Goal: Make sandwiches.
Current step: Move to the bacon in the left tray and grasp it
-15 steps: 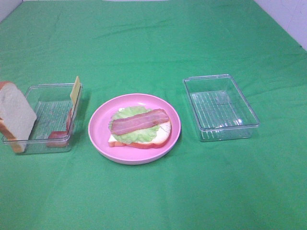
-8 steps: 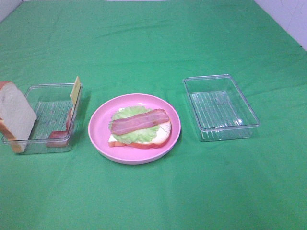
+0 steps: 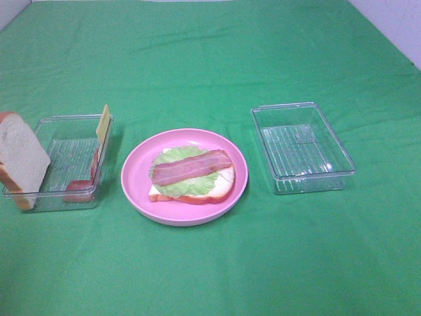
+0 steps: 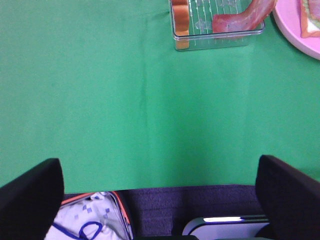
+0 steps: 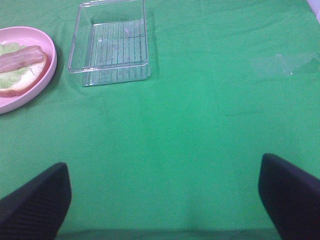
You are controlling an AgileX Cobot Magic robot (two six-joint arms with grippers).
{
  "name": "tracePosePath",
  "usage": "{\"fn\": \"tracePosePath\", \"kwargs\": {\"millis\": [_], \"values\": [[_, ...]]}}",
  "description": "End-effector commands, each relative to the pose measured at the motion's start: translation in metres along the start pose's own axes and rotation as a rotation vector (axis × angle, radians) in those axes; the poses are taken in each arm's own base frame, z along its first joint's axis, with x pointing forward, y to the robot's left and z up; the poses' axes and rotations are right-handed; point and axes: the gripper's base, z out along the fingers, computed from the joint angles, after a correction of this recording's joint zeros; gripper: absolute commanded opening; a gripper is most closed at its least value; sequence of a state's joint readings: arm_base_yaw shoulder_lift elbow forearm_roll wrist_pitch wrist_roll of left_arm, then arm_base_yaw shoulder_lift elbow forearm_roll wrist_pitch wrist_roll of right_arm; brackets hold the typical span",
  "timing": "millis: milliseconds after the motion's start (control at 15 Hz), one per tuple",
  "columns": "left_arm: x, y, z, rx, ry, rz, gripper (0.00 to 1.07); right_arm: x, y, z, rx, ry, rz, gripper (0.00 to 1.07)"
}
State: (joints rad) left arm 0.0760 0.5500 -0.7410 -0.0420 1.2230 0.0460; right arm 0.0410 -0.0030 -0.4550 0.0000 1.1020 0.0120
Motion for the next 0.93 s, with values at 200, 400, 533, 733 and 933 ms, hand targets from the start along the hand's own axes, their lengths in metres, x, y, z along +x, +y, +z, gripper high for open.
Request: {"fn": "tracePosePath", "kwargs": {"millis": [200, 400, 533, 733, 933], "values": [[-0.080, -0.001, 0.020, 0.029, 0.217, -0.010, 0.98, 0.003, 0.000, -0.002, 0.002, -0.029, -0.010, 0.96], [-0.138, -0.013, 0.036, -0.007, 0.225, 0.071, 0.98, 0.003, 0.000, -0.002, 0.002, -0.029, -0.010, 0.96], [-0.164, -0.041, 0.049, 0.028, 0.231, 0.057, 0.98, 0.003, 0.000, -0.002, 0.002, -0.029, -0.010, 0.96], [-0.167, -0.095, 0.110, 0.037, 0.412, 0.109, 0.98, 0.003, 0.000, -0.002, 0.002, -0.029, -0.010, 0.96], [-0.158, -0.118, 0.163, 0.002, 0.548, 0.133, 0.98, 0.003, 0.000, -0.002, 0.002, -0.029, -0.010, 0.96]]}}
